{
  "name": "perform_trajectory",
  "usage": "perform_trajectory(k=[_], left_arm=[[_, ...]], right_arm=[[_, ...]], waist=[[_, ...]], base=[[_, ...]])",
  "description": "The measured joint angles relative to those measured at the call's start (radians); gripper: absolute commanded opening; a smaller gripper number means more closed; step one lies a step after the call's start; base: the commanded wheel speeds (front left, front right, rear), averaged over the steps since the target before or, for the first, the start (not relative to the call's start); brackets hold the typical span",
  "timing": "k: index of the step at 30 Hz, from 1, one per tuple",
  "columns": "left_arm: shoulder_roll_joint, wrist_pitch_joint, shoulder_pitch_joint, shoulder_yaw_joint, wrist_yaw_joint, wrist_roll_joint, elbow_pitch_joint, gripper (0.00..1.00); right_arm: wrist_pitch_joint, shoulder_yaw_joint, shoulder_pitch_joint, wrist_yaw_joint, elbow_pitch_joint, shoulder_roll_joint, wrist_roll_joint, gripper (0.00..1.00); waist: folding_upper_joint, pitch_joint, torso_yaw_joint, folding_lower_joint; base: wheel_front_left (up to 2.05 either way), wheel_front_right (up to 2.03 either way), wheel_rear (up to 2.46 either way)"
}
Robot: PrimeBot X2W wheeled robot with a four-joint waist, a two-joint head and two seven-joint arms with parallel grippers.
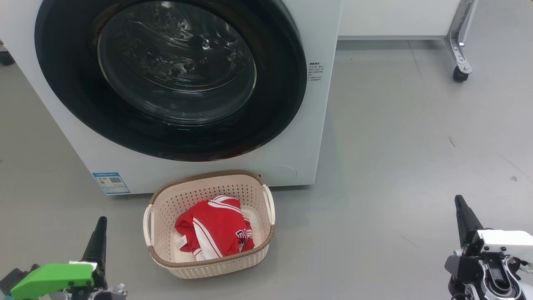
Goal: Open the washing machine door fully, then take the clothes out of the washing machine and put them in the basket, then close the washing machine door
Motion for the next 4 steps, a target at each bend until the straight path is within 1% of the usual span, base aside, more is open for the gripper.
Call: perform_trajectory(k=[4], left_arm=[[0.0, 0.0, 0.0, 0.001, 0.0, 0.0, 0.0, 0.0]], right_arm=[[0.0, 0.0, 0.0, 0.0, 0.0, 0.0, 0.0, 0.0]], waist=[[0.0, 0.0, 0.0, 0.0]], base=[[0.0, 0.0, 0.0]])
